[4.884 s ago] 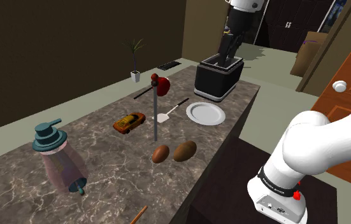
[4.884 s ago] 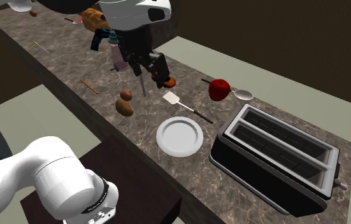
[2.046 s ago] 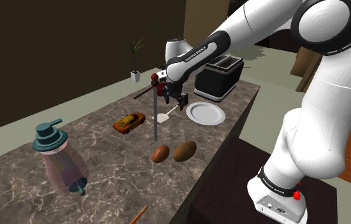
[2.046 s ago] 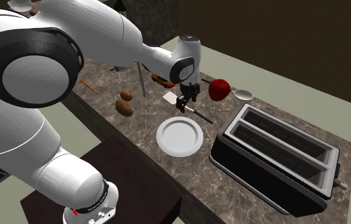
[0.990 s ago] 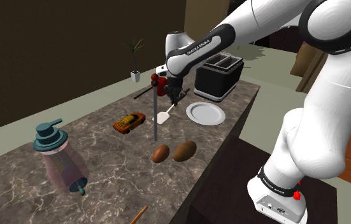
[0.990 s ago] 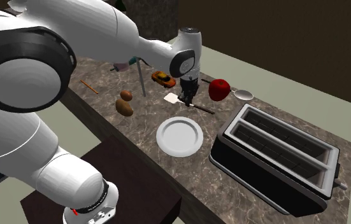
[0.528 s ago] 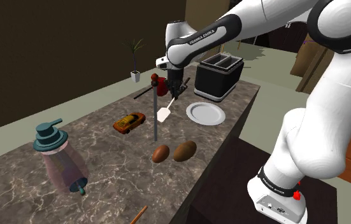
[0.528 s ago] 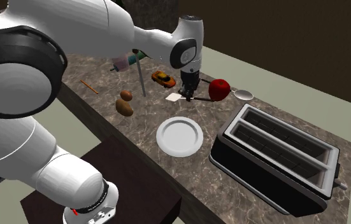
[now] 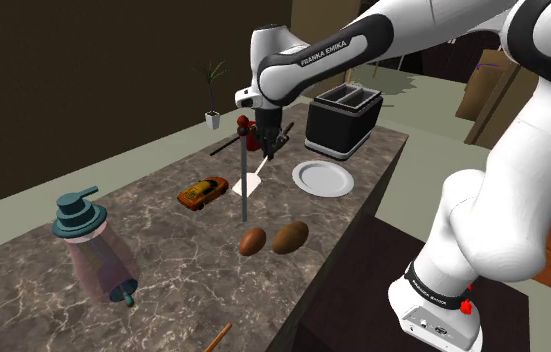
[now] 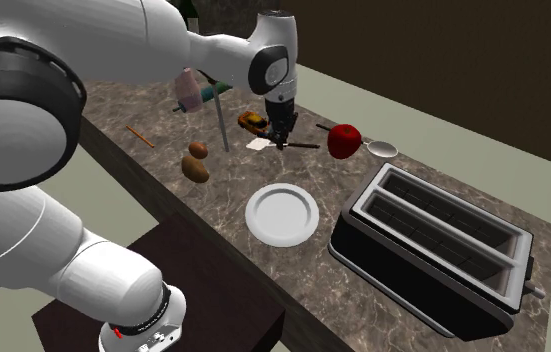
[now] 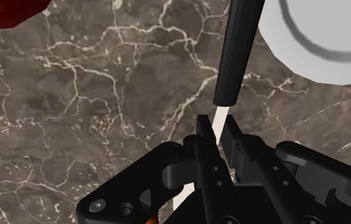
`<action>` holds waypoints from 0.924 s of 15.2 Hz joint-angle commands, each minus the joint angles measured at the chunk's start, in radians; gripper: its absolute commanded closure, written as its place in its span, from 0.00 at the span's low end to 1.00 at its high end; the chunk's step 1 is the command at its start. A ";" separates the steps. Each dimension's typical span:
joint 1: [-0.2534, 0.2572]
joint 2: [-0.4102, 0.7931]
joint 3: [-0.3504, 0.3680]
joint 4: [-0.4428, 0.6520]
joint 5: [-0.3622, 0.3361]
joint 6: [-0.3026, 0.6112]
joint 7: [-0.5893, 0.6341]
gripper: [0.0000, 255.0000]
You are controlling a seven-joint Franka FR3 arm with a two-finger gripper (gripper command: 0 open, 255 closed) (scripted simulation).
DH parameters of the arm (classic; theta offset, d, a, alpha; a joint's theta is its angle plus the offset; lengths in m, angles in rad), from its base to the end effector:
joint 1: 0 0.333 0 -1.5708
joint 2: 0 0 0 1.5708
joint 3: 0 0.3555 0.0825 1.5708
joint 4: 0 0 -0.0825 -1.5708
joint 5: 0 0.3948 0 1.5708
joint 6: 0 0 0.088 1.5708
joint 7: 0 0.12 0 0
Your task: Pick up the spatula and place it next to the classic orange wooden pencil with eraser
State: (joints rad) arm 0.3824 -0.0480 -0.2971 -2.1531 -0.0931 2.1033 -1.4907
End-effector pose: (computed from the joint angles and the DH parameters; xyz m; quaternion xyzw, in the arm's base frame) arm 0.5339 0.0388 0.4409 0.6878 0.7252 -0.0227 0.0241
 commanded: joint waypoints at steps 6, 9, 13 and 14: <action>0.082 -0.037 0.096 -0.033 -0.001 -0.016 0.179 1.00; 0.116 -0.036 0.137 -0.031 0.005 -0.022 0.252 1.00; 0.163 -0.020 0.190 -0.012 0.014 -0.032 0.346 1.00; 0.175 -0.014 0.203 -0.004 0.017 -0.035 0.369 1.00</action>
State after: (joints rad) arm 0.5436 -0.0657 -0.1095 -2.1576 -0.0785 2.0666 -1.1508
